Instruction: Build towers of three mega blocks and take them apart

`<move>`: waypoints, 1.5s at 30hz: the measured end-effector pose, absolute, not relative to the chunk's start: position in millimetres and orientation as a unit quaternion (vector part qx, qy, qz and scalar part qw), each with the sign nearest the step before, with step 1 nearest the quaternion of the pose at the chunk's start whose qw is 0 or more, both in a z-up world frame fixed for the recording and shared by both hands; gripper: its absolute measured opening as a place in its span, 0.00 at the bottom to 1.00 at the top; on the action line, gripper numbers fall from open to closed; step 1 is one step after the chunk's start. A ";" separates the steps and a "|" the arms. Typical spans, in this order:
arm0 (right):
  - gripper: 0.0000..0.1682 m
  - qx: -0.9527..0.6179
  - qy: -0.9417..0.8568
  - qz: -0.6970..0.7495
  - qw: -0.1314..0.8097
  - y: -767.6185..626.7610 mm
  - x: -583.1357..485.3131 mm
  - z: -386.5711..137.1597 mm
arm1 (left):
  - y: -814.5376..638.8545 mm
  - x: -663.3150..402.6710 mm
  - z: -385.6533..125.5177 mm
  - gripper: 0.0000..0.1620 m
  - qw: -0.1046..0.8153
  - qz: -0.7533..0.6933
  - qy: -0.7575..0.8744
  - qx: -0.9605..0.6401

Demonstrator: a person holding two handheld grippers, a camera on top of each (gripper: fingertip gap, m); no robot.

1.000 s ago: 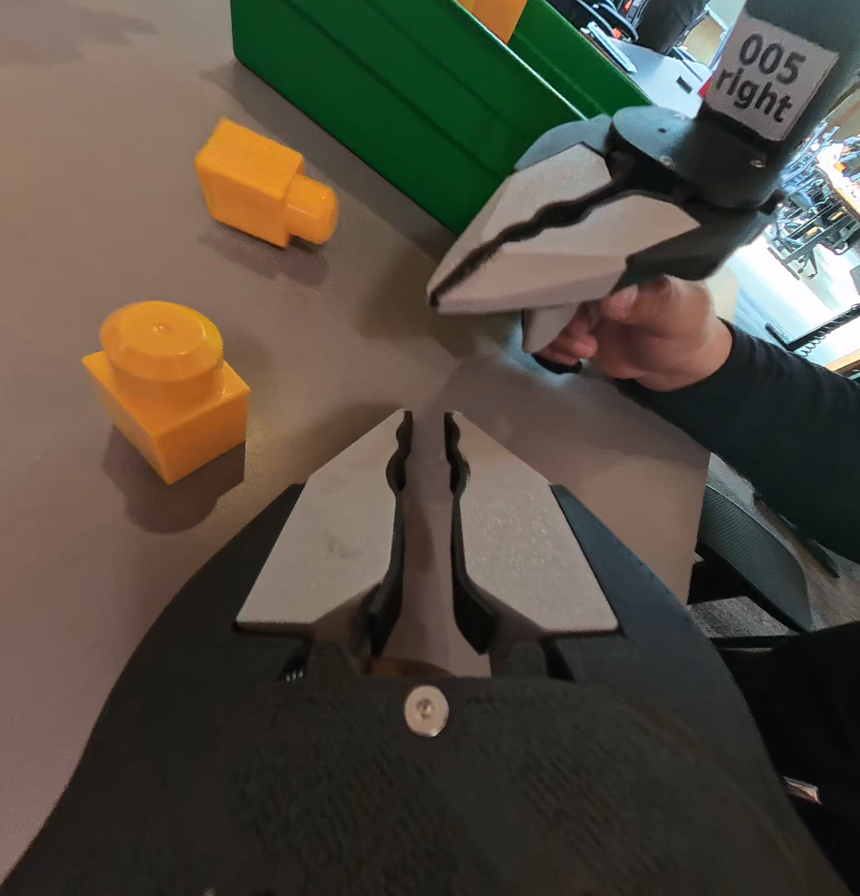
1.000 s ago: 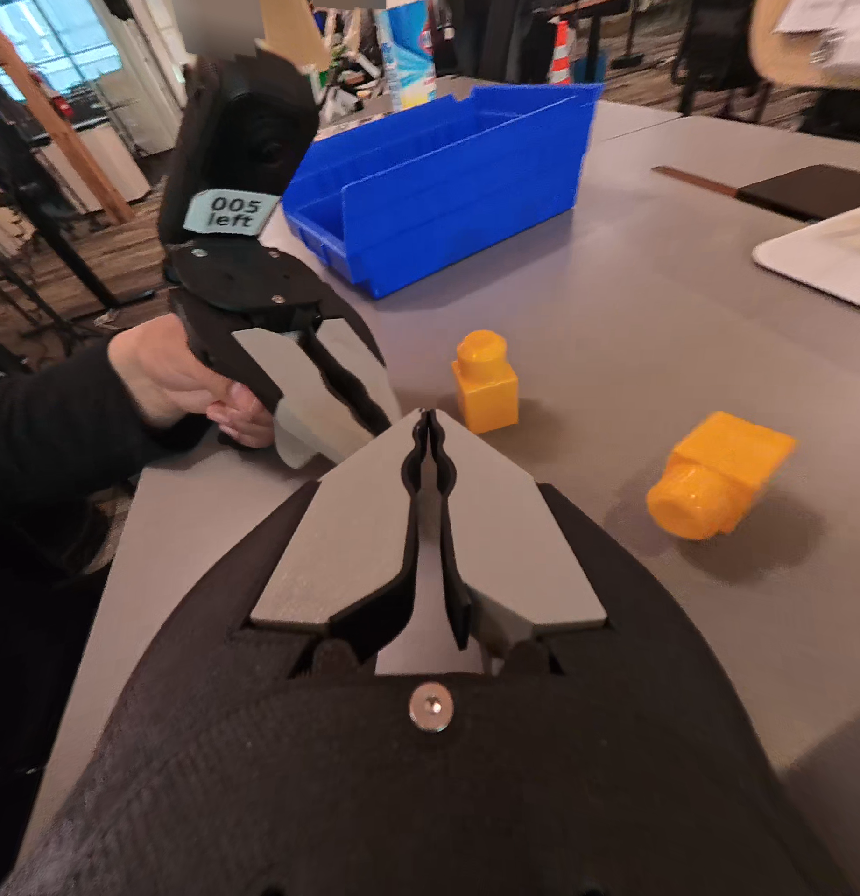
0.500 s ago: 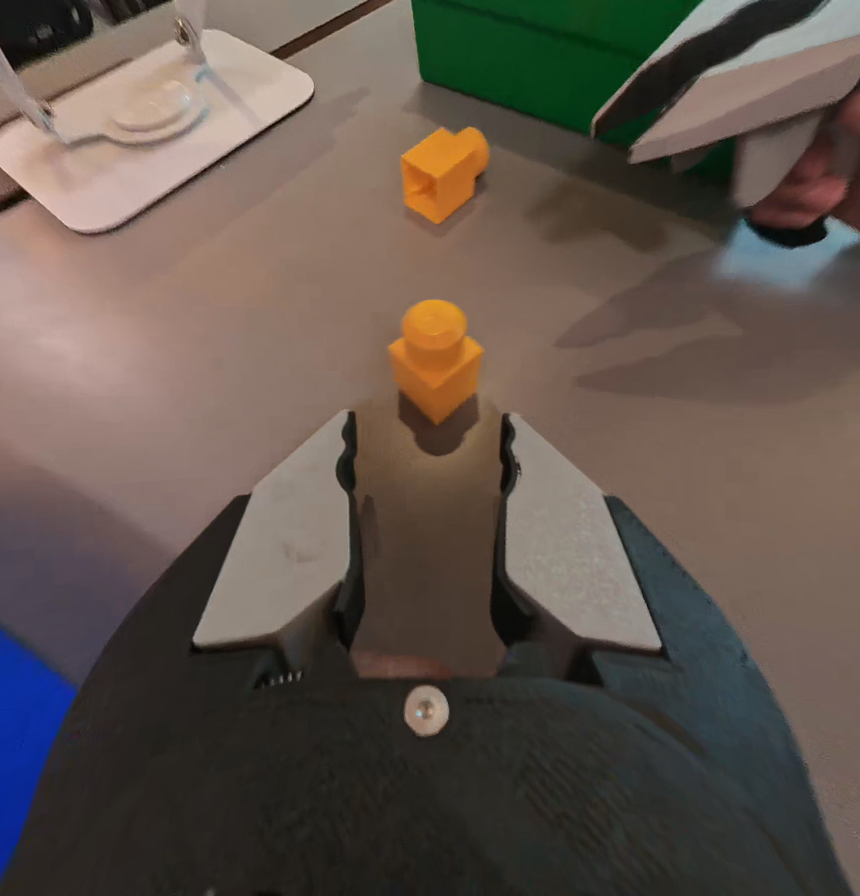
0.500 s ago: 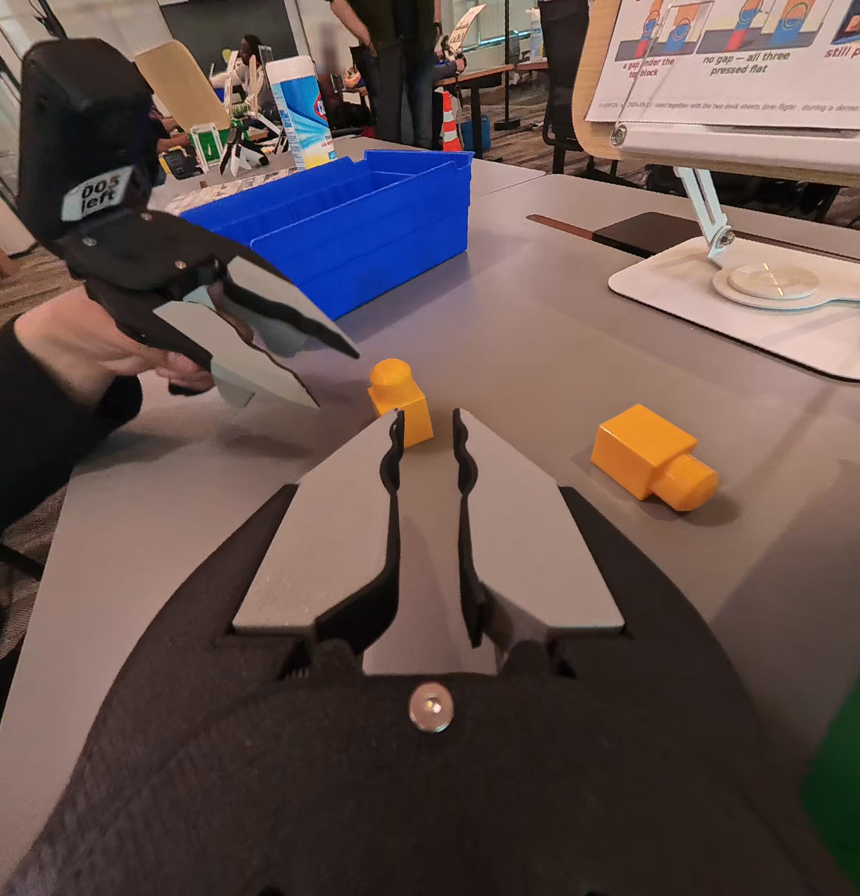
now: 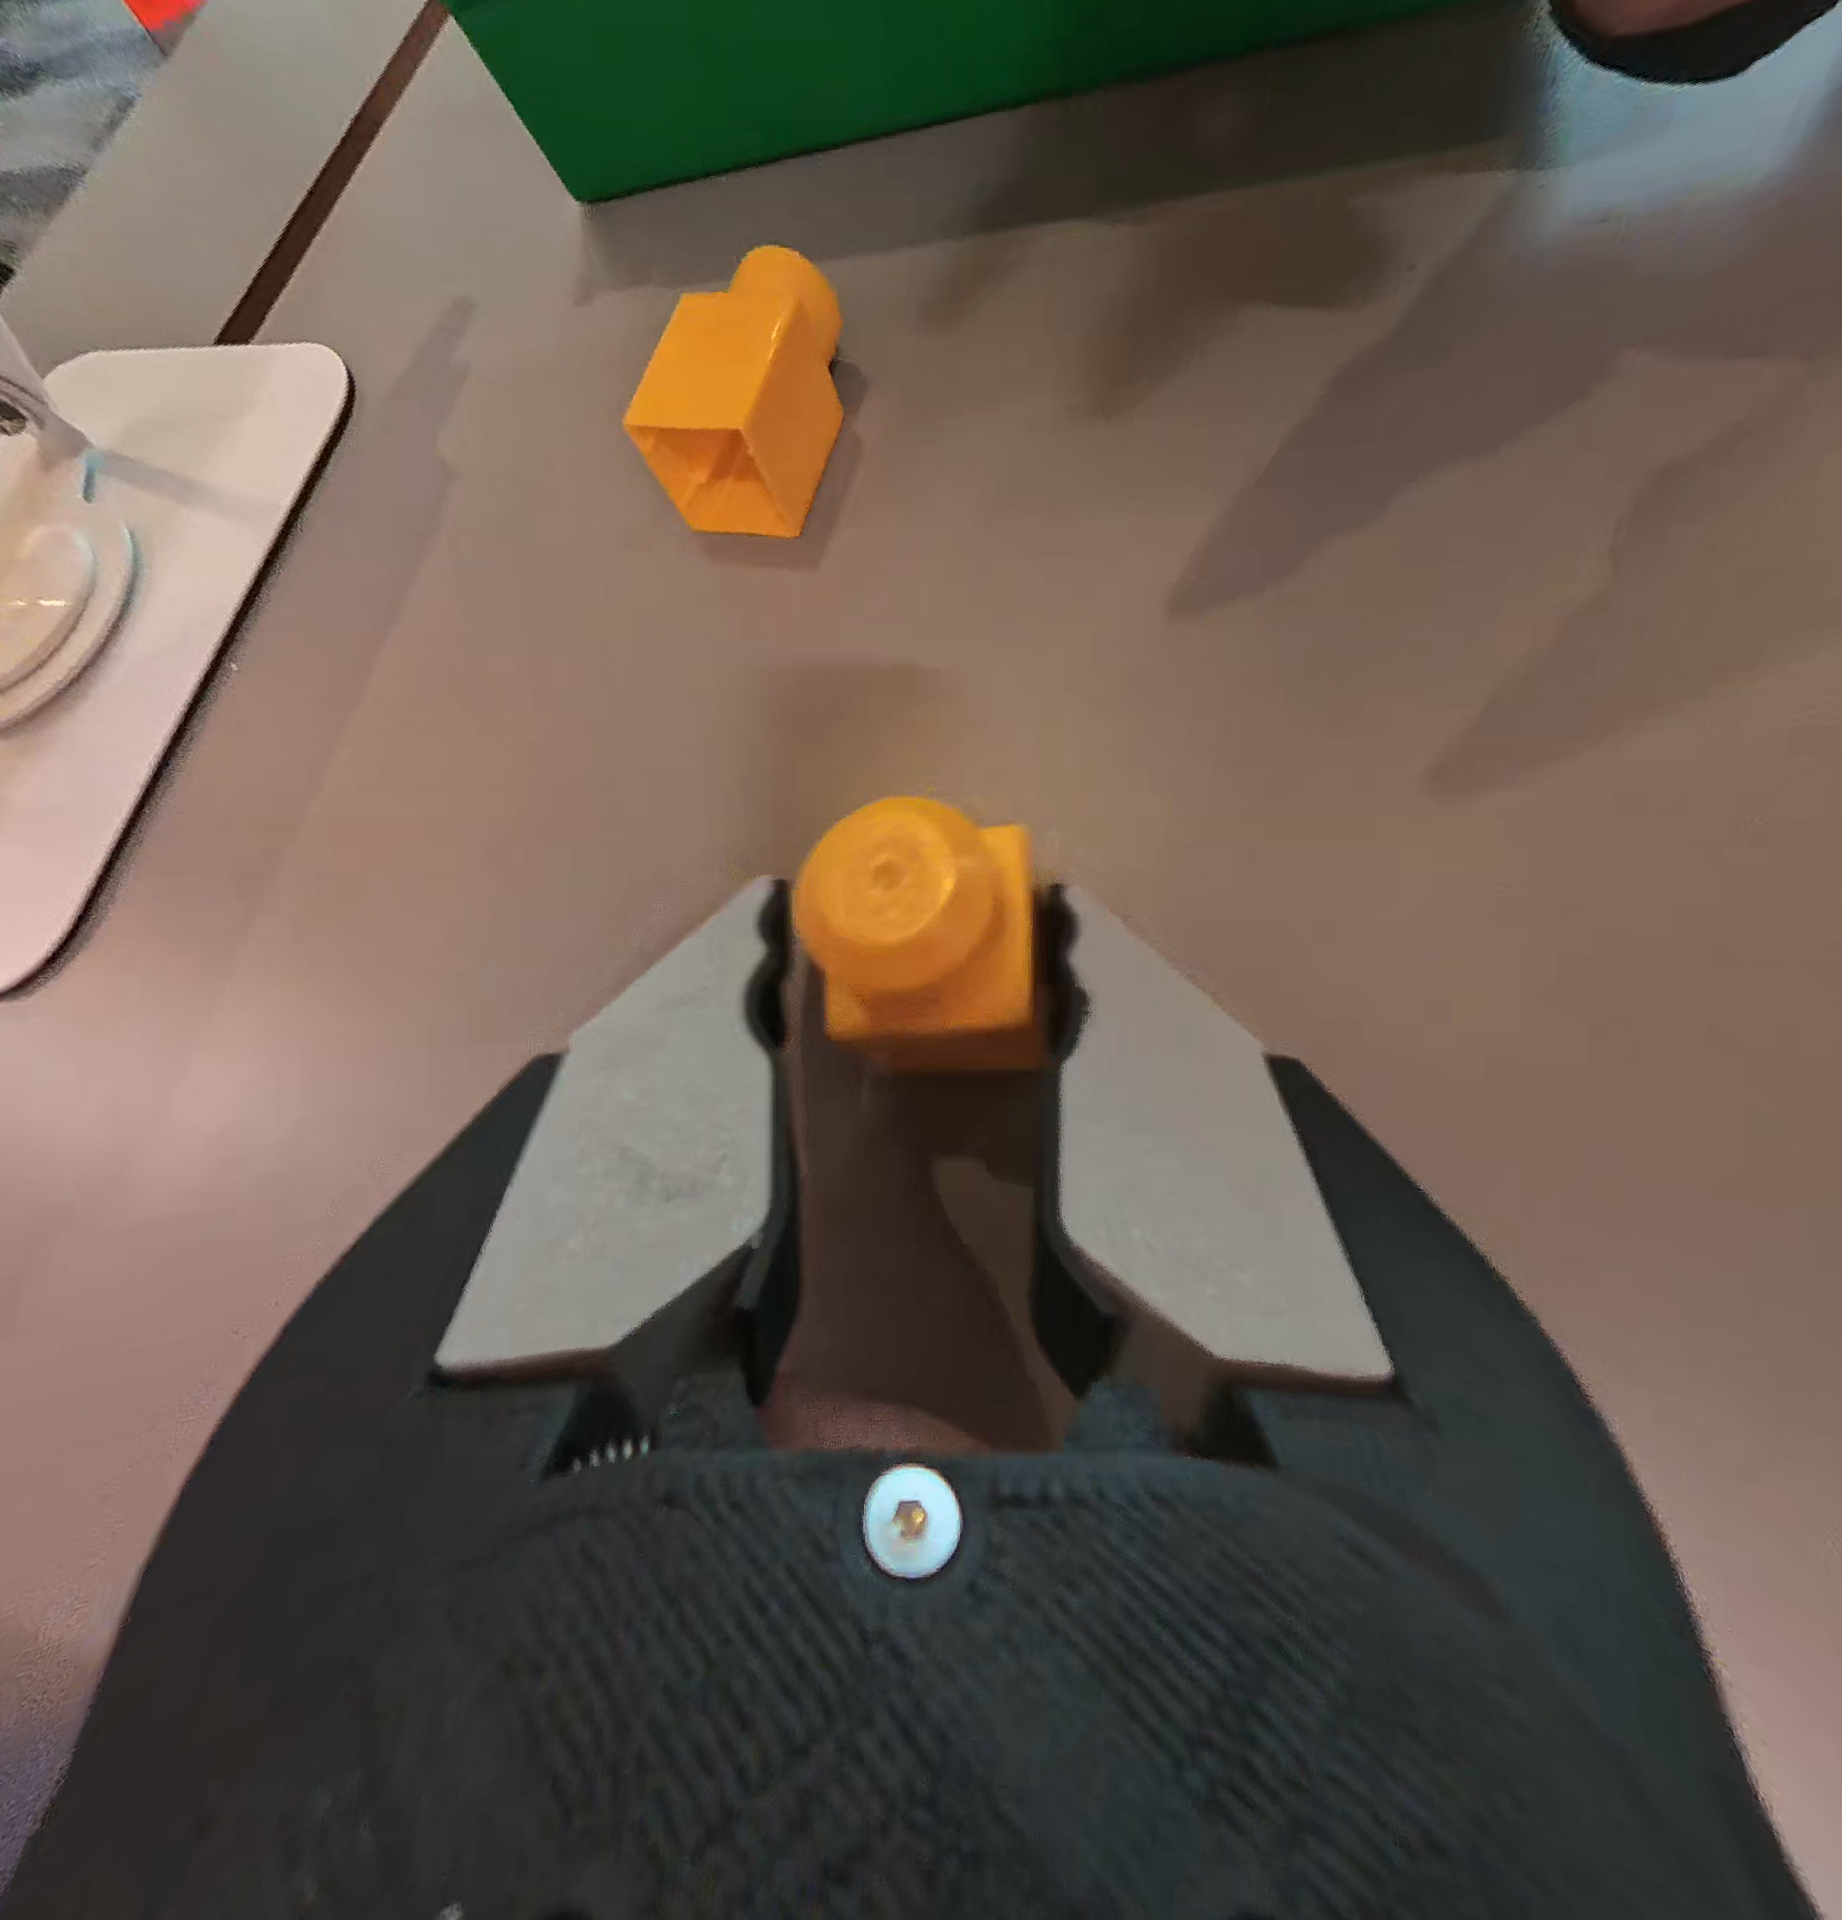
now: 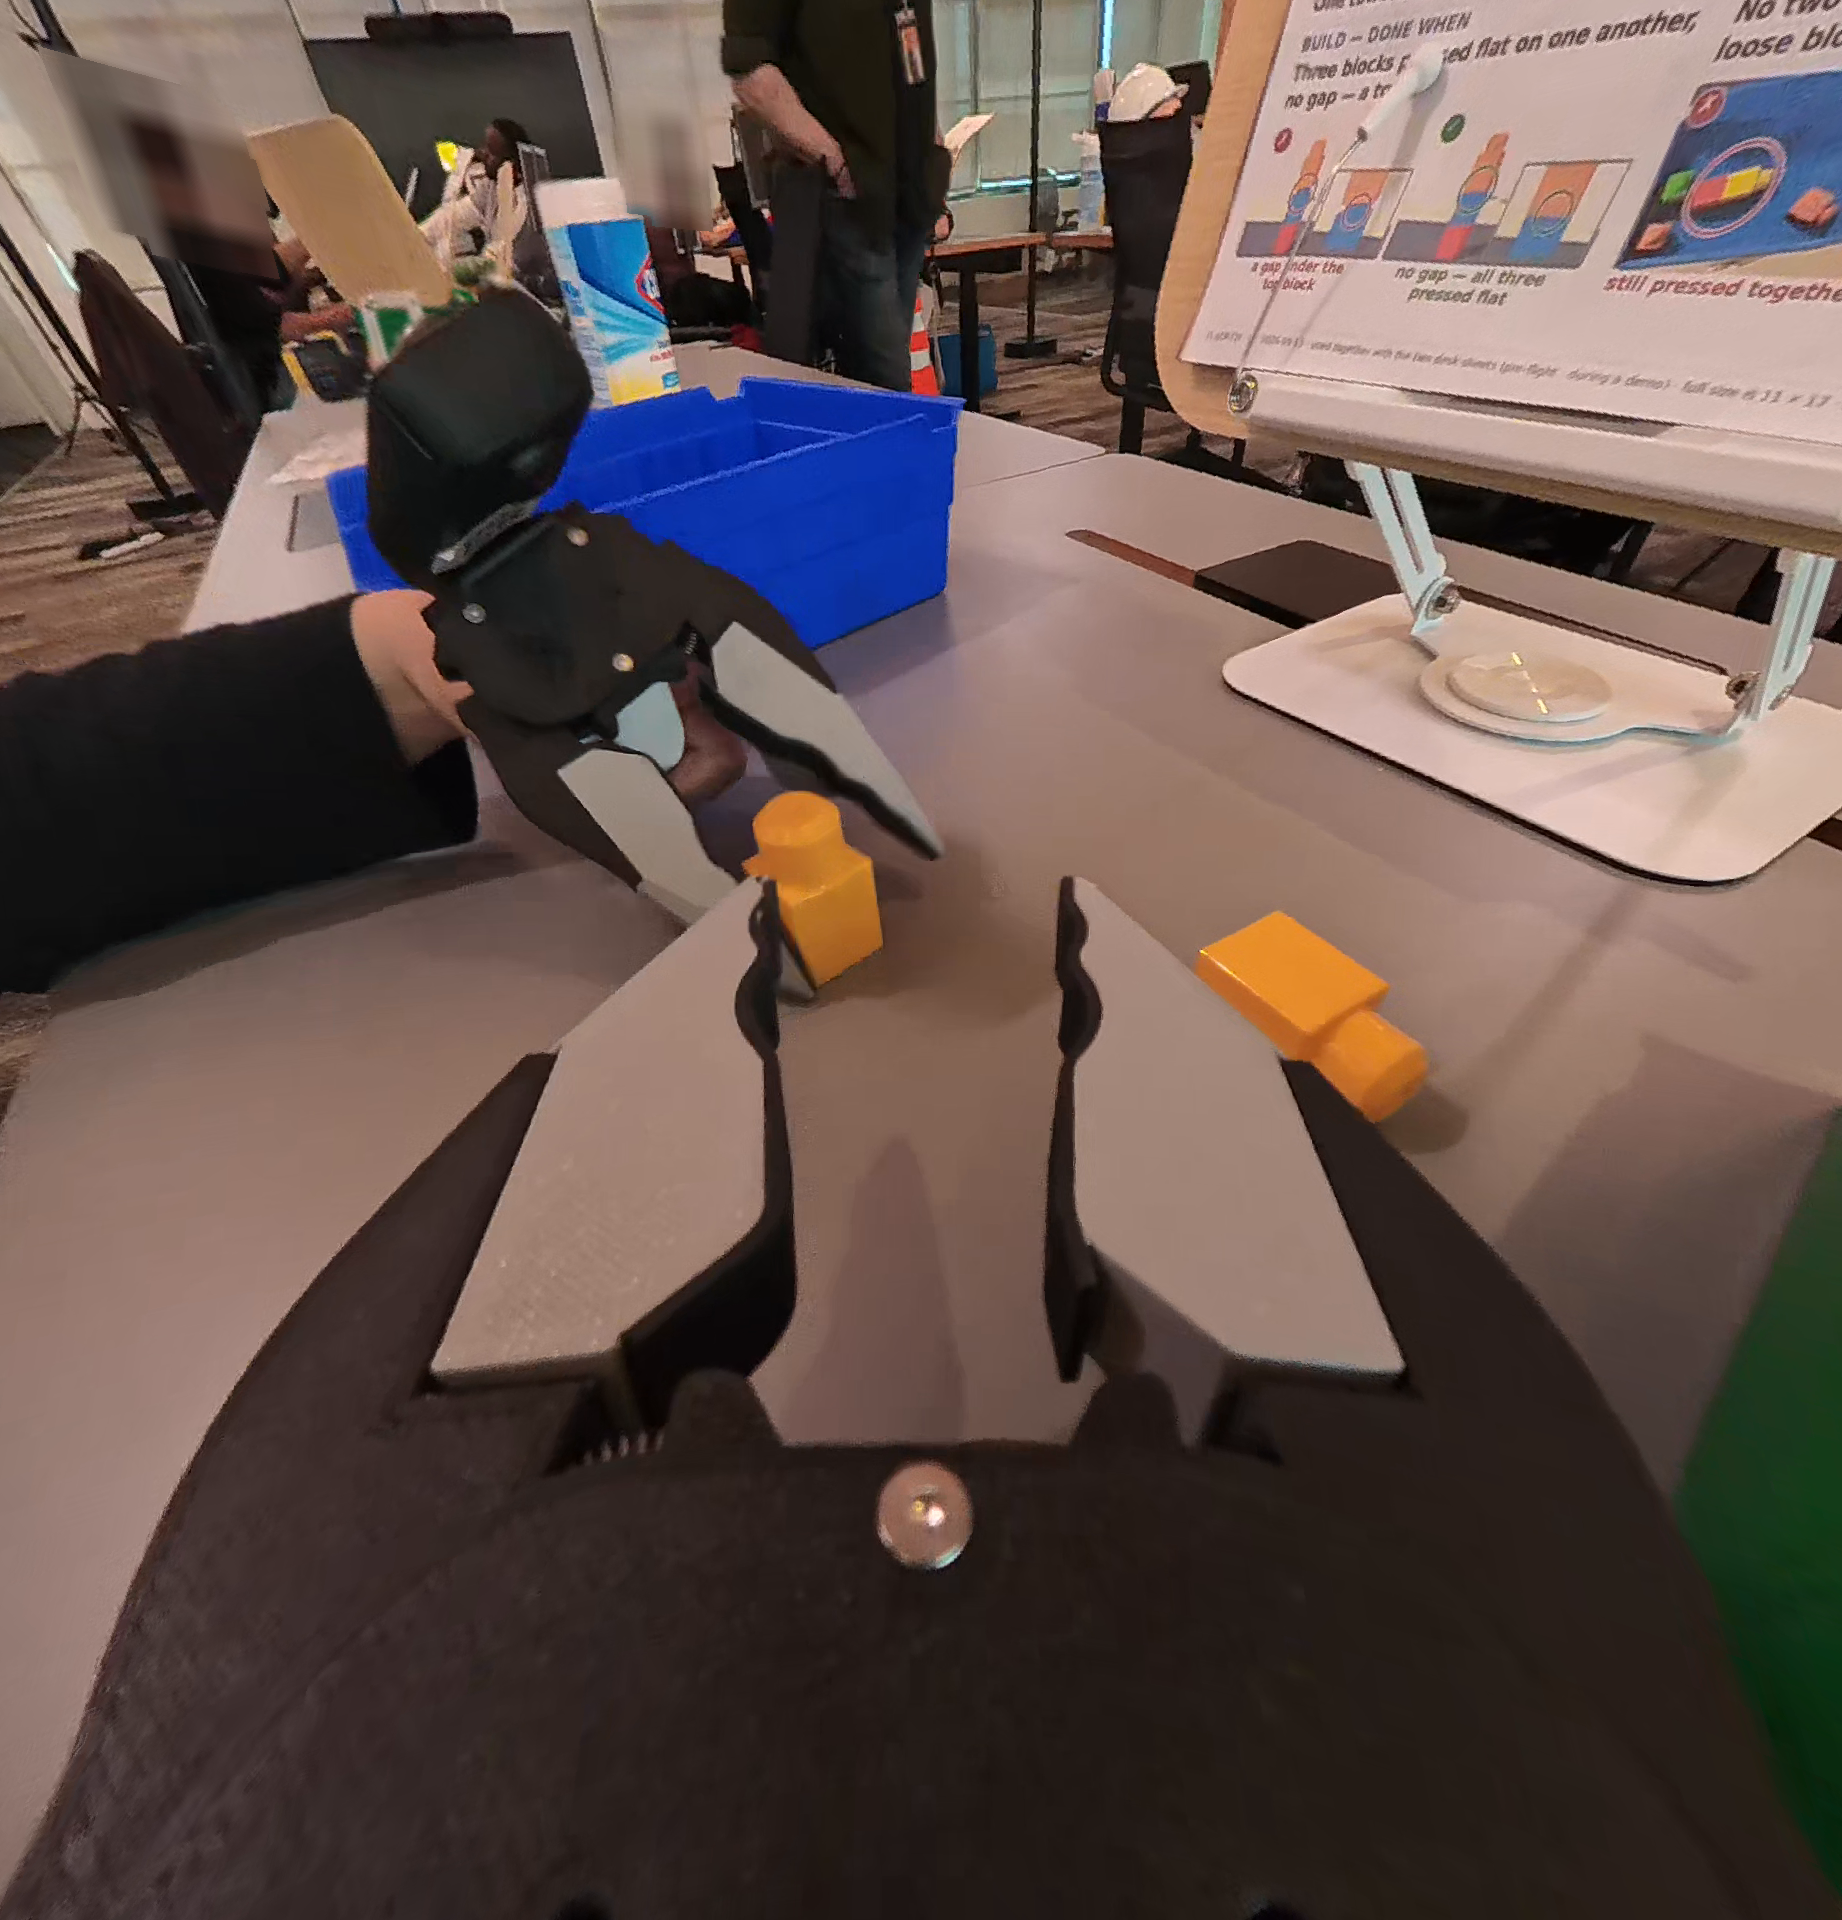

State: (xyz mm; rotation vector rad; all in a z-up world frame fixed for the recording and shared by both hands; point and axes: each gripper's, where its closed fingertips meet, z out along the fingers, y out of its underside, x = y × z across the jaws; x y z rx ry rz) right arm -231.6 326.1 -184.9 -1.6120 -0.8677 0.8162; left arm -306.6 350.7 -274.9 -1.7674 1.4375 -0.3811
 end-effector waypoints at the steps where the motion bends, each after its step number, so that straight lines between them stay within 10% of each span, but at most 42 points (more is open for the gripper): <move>1: 0.30 -0.682 -0.364 0.335 0.539 329.3 -230.8 -188.3 | 351.4 -306.0 -276.4 0.24 0.398 -0.154 0.565 -0.706; 14: 0.34 -0.783 -0.310 0.115 0.527 401.2 -201.6 -236.3 | 330.7 -304.3 -278.4 0.24 0.372 -0.187 0.563 -0.714; 45: 0.34 -0.752 -0.428 0.332 0.375 370.5 -241.1 -251.4 | 322.5 -334.2 -278.4 0.23 0.362 -0.204 0.577 -0.704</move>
